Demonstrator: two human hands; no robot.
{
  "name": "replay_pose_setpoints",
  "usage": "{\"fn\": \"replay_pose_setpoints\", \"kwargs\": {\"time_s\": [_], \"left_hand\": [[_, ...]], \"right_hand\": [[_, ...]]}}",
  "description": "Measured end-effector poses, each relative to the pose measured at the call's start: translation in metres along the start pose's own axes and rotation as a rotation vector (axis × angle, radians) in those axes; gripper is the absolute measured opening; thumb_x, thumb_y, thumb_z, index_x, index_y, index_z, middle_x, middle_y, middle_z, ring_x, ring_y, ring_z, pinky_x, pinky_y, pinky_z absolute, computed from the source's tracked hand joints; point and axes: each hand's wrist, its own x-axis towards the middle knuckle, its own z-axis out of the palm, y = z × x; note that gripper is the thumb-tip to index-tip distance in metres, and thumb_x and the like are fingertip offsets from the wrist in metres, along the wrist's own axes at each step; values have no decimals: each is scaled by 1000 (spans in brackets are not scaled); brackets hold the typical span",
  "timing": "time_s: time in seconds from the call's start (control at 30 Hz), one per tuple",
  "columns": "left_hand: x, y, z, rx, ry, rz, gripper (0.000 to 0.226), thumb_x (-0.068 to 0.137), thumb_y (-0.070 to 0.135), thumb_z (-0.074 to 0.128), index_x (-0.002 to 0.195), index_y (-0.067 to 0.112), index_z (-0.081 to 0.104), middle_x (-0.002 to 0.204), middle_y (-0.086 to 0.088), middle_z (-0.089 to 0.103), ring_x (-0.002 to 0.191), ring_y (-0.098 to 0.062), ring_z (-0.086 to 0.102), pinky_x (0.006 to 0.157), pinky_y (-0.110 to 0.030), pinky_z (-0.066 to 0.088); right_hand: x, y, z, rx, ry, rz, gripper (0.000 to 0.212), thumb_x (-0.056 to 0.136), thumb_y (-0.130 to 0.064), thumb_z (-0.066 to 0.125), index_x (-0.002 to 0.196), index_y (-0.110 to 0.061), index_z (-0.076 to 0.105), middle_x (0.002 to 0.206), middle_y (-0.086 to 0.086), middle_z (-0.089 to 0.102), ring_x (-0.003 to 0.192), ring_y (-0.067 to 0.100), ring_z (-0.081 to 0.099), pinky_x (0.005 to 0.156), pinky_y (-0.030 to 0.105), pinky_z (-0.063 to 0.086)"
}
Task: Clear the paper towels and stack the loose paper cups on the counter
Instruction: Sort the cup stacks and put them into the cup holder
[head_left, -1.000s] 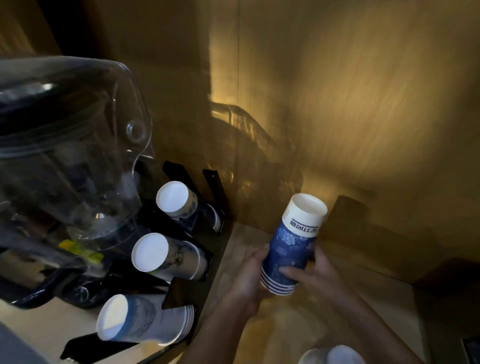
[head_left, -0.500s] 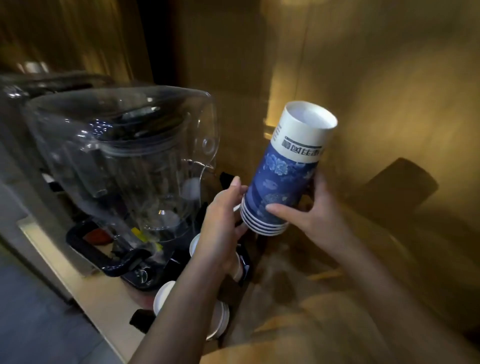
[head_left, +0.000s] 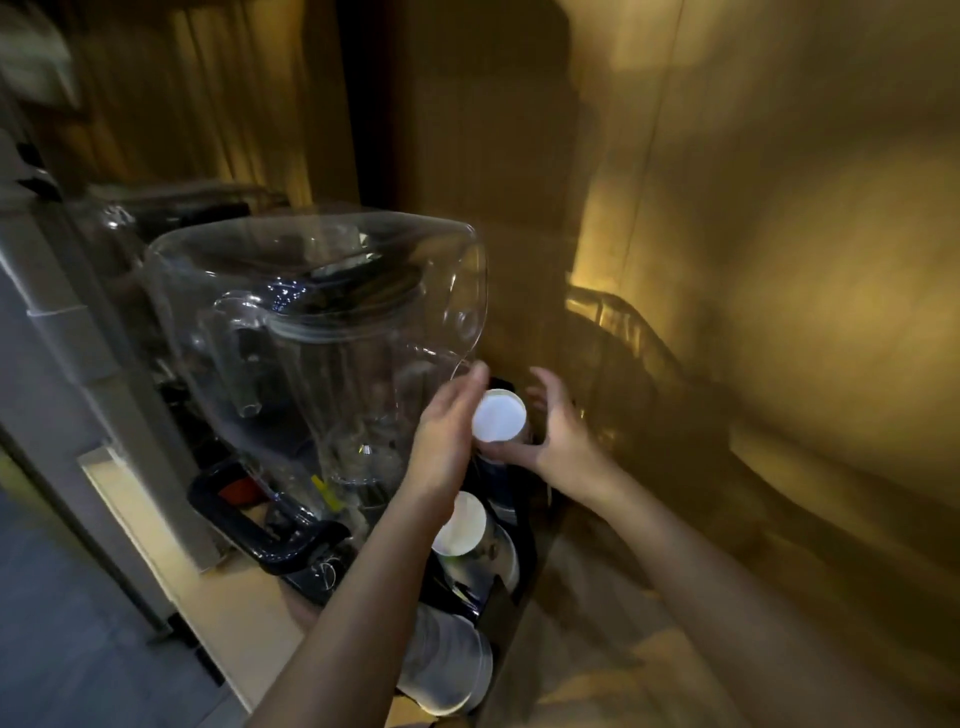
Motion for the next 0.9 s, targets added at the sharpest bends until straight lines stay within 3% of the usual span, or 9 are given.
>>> {"fn": "replay_pose_setpoints", "kwargs": {"time_s": [0.07,0.13,0.23,0.4,0.5,0.6,0.73,0.83,0.9], "left_hand": [[-1,-10,-1,365,90,139,34,90,28,56,123,21,57,114,-1,67,108,-21,62,76,-26,48],[-3,-18,-3,613,115,233,35,94,23,48,129,24,53,119,-2,67,104,-18,61,73,-24,46],[-1,-21,-6,766,47,283,43,98,30,40,140,21,42,136,-4,57,120,-22,55,93,-35,46],[-11,-10,1,852,33,330,50,94,34,50,139,16,41,139,-9,52,125,-24,49,98,-37,43],[-34,0,19,852,114,468,48,91,34,54,135,15,47,134,-7,56,121,-23,51,94,-35,44],[-63,-1,47,738,24,546,45,90,35,57,130,16,53,122,-2,63,112,-17,56,87,-29,44],[-100,-41,89,622,-275,372,38,89,38,57,123,20,58,118,3,63,108,-11,57,84,-18,40],[-125,-89,114,498,-440,147,25,90,28,59,111,14,65,102,2,66,102,-17,62,74,-13,43],[-140,-124,126,496,-492,-3,27,91,27,58,111,9,65,105,-3,67,101,-17,61,79,-19,44]], "right_hand": [[2,-1,1,-63,-4,10,75,63,-44,77,126,-29,38,115,-9,46,109,13,47,73,12,35],[2,-2,0,-151,-7,-3,64,66,-43,74,121,-28,46,108,-11,47,100,12,49,66,12,34],[-1,-6,-4,-252,4,1,63,68,-47,71,121,-26,46,109,-8,51,95,11,47,68,21,38],[-22,-9,-19,-299,-33,63,73,74,-52,64,134,-22,34,139,1,40,123,20,41,93,33,38],[-55,-7,-39,-273,5,47,61,76,-50,63,127,-25,42,124,-8,44,115,12,44,85,27,38],[-96,-2,-68,-280,59,93,48,77,-45,65,118,-25,51,110,-9,48,102,9,48,78,24,39],[-162,11,-112,-209,106,249,43,78,-29,69,117,-17,55,112,2,58,99,12,56,85,20,43],[-214,25,-134,-154,65,393,47,76,-28,71,119,-19,53,109,-2,59,89,-3,54,67,-2,39],[-248,41,-139,-73,51,496,58,72,-27,75,123,-21,47,115,-1,56,94,-2,53,69,0,42]]}}
